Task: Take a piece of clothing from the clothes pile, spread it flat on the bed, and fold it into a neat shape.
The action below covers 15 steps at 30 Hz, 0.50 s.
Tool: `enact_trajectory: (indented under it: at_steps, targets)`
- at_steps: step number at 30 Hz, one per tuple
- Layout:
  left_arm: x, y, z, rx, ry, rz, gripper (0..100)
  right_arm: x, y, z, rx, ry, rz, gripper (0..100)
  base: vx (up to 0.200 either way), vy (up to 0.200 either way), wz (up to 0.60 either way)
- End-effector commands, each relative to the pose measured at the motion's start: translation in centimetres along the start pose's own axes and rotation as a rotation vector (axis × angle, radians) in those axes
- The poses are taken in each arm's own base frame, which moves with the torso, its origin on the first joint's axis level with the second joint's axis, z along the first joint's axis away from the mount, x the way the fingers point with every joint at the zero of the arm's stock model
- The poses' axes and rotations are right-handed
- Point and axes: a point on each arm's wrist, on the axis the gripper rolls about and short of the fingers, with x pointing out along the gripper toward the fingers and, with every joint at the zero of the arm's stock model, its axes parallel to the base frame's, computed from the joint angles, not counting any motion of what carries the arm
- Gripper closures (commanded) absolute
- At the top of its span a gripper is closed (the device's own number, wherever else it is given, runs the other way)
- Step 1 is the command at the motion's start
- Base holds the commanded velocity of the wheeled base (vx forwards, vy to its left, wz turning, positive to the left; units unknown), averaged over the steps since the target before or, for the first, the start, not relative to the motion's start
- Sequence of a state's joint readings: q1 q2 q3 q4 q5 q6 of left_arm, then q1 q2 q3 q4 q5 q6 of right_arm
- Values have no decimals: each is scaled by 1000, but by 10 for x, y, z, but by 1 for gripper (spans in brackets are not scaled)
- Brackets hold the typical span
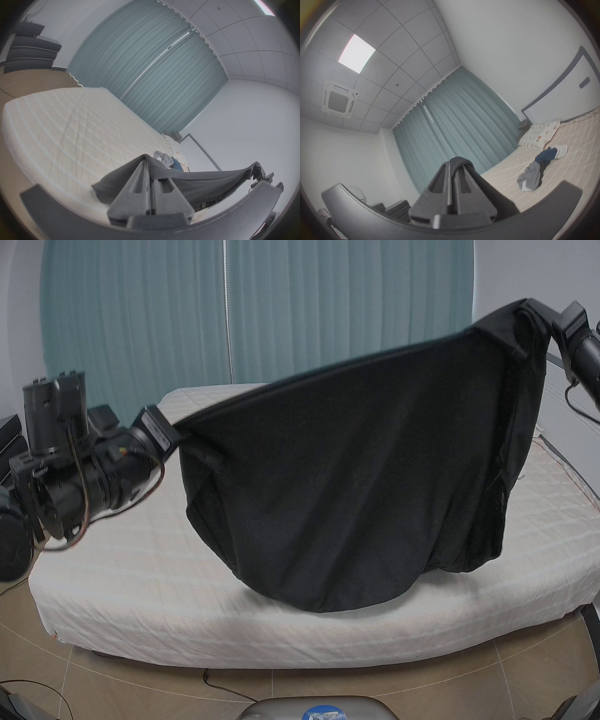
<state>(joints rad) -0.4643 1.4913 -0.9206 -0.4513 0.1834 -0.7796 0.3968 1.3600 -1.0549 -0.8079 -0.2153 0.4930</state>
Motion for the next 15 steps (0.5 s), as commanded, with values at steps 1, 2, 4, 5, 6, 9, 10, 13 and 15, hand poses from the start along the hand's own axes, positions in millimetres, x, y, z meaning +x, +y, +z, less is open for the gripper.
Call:
enact_trajectory:
  at_steps: [1, 2, 4, 5, 6, 9, 10, 13, 15]
  targets:
    - [45, -11, 38, -8, -54, 77, 100, 57, -33, 3, -85, -36, -150, 100, 0, 0, 0]
    - [46, -10, 38, -9, -53, 78, 100, 58, -34, 2, -84, -34, -152, 100, 0, 0, 0]
    - [62, -8, 39, -39, -55, 90, 100, 74, -55, -19, -105, 6, -201, 100, 0, 0, 0]
    - [69, -6, 37, -45, -50, 97, 100, 79, -62, -27, -112, 25, -214, 100, 0, 0, 0]
    - [76, -4, 34, -47, -44, 103, 100, 83, -68, -37, -119, 44, -225, 100, 0, 0, 0]
    - [91, 3, 28, -50, -25, 121, 100, 90, -79, -51, -124, 61, -240, 100, 200, 0, 0]
    - [111, 14, 20, -48, -1, 153, 100, 99, -90, -66, -127, 68, -252, 100, 200, 0, 0]
    - [136, 28, 10, -46, 16, 190, 100, 112, -102, -87, -131, 78, -269, 100, 200, 0, 0]
    - [150, 36, 6, -46, 20, 208, 100, 122, -113, -106, -133, 87, -283, 100, 200, 0, 0]
